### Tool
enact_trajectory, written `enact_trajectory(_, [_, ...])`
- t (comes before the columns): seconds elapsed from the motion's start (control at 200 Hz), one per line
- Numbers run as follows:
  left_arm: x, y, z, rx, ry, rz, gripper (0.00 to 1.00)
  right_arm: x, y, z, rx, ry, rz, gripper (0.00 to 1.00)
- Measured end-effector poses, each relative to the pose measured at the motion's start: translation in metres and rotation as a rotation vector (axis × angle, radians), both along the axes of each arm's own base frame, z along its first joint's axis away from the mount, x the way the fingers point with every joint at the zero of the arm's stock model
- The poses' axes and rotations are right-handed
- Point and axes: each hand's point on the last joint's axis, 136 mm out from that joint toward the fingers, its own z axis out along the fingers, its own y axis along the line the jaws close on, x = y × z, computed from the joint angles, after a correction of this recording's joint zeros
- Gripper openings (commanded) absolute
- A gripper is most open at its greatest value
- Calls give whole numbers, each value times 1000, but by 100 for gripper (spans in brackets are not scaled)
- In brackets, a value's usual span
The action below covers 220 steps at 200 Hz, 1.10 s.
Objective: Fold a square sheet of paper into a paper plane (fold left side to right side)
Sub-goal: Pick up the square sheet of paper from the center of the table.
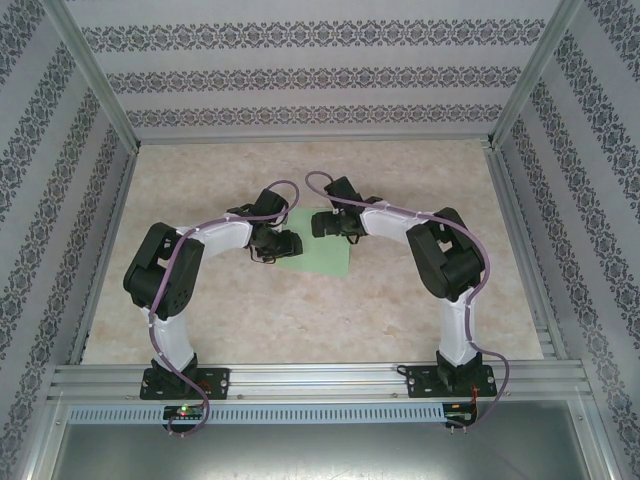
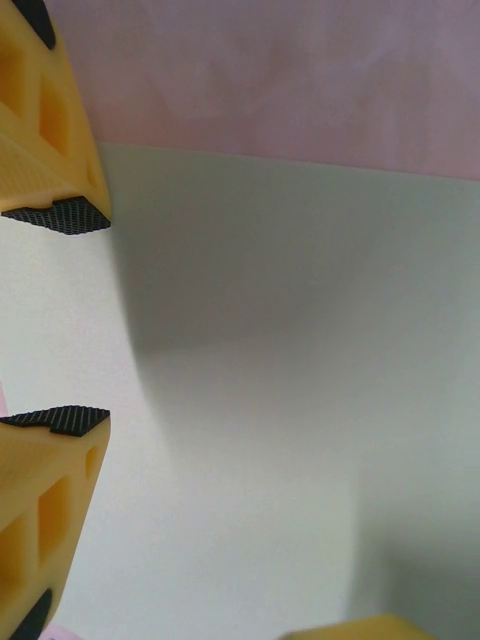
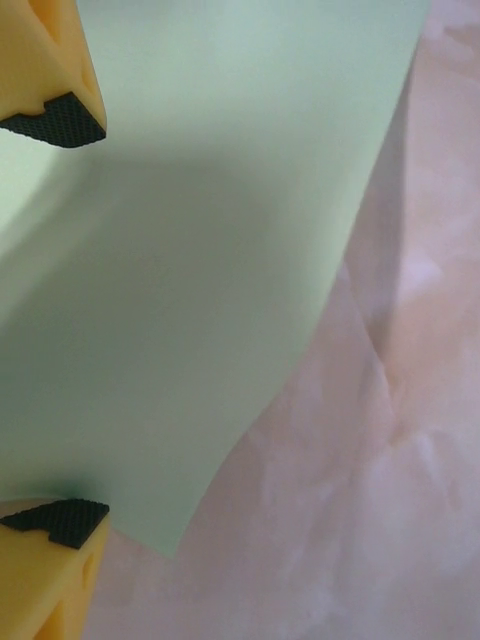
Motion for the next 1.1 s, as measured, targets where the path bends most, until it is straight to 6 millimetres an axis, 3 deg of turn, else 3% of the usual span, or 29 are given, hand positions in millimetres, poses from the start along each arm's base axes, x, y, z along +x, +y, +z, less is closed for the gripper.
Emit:
enact_trajectory(0.305, [0, -1, 3, -18, -23, 4, 54, -29, 33, 2, 100, 82, 90, 59])
enact_trajectory(0.455, [-2, 0, 6, -33, -41, 5, 56, -41, 40, 4, 153, 120, 119, 44])
enact_trajectory(0.62, [-8, 9, 25, -61, -87, 18, 62, -51, 44, 24, 240, 109, 155, 36])
enact_trajectory(0.819, [-6, 19, 100, -183, -293, 29, 74, -59, 34, 86, 400, 18, 215, 34])
enact_trajectory(1.099, [-21, 10, 214, -396, -613, -94, 90, -84, -4, 215, 617, -225, 388, 34])
